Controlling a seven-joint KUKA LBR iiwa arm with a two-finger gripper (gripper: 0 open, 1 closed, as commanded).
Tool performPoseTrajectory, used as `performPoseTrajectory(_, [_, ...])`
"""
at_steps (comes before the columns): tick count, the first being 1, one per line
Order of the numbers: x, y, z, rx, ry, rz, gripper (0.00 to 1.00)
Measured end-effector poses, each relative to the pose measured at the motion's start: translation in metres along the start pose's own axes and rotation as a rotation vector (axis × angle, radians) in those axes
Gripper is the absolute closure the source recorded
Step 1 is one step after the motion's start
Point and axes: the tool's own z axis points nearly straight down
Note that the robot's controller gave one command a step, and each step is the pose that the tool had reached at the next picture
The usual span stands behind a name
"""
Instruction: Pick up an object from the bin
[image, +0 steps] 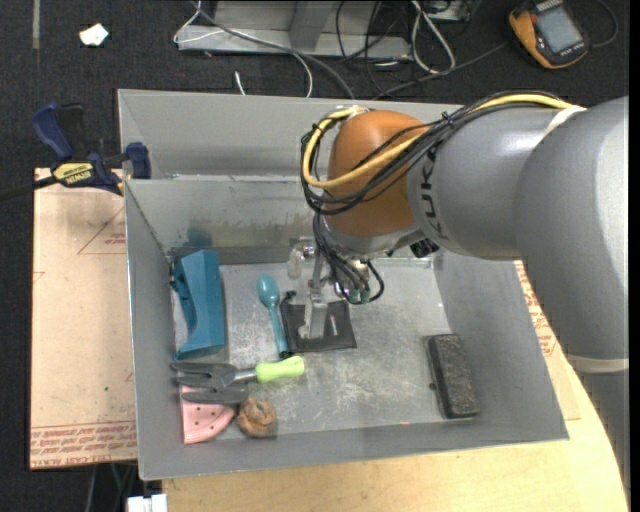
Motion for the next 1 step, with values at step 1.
performPoseTrajectory(1, [-0.0157,-0.0164,0.0286,-0.002,-0.006,-0.222,0.00])
